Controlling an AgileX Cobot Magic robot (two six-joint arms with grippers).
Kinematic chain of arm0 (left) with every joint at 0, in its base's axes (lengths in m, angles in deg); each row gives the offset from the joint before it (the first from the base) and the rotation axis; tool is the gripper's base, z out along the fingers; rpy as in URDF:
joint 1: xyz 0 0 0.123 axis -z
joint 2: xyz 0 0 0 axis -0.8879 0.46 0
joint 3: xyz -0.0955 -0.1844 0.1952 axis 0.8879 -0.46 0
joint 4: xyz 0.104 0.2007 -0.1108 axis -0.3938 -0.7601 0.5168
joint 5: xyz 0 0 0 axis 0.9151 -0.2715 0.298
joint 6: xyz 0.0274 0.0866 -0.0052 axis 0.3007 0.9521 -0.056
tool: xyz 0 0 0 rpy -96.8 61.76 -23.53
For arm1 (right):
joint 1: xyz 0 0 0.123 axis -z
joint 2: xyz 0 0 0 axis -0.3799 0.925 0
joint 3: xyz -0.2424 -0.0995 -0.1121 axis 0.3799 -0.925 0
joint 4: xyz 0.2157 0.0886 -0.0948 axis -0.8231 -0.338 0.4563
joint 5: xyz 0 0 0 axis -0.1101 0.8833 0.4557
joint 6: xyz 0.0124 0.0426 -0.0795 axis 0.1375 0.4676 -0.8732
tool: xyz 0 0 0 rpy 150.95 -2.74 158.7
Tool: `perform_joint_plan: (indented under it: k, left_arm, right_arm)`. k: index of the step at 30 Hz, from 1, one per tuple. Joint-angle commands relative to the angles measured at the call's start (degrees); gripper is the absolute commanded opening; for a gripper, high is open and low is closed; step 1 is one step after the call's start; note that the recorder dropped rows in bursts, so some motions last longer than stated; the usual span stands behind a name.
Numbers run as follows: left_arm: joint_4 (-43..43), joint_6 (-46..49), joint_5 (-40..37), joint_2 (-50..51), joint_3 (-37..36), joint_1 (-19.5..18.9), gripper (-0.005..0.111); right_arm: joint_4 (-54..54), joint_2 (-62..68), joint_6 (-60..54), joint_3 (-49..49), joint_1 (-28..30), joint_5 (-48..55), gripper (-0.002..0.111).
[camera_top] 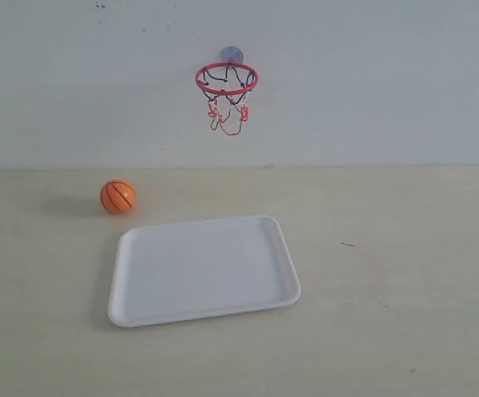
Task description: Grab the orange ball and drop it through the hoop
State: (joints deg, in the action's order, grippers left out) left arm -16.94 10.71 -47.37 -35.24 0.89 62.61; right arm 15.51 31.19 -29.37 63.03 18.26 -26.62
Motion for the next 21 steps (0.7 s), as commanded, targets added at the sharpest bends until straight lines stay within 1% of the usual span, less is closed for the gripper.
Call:
perform_joint_plan:
  k: [1, 5, 9, 12, 14, 18, 21]
  left_arm:
    - [0.35, -0.32, -0.09, -0.21, -0.22, 0.0, 0.004]
    - [0.35, -0.32, -0.09, -0.21, -0.22, 0.0, 0.004]
    - [0.35, -0.32, -0.09, -0.21, -0.22, 0.0, 0.004]
    - [0.35, -0.32, -0.09, -0.21, -0.22, 0.0, 0.004]
    - [0.35, -0.32, -0.09, -0.21, -0.22, 0.0, 0.004]
    - [0.35, -0.32, -0.09, -0.21, -0.22, 0.0, 0.004]
    - [0.35, -0.32, -0.09, -0.21, -0.22, 0.0, 0.004]
  right_arm:
    - [0.79, -0.23, -0.64, 0.07, 0.04, -0.91, 0.0]
    - [1.0, -0.23, -2.93, 0.07, -0.48, -0.91, 0.0]
    - [1.06, -0.23, -6.39, 0.07, -3.46, -0.91, 0.0]
    - [1.06, -0.23, -6.98, 0.07, -5.73, -0.91, 0.0]
    - [1.06, -0.23, -6.03, 0.07, -5.86, -0.91, 0.0]
    - [0.95, -0.23, 0.55, 0.07, -5.93, -0.91, 0.0]
    - [0.84, -0.23, 2.0, 0.07, -7.57, -0.91, 0.0]
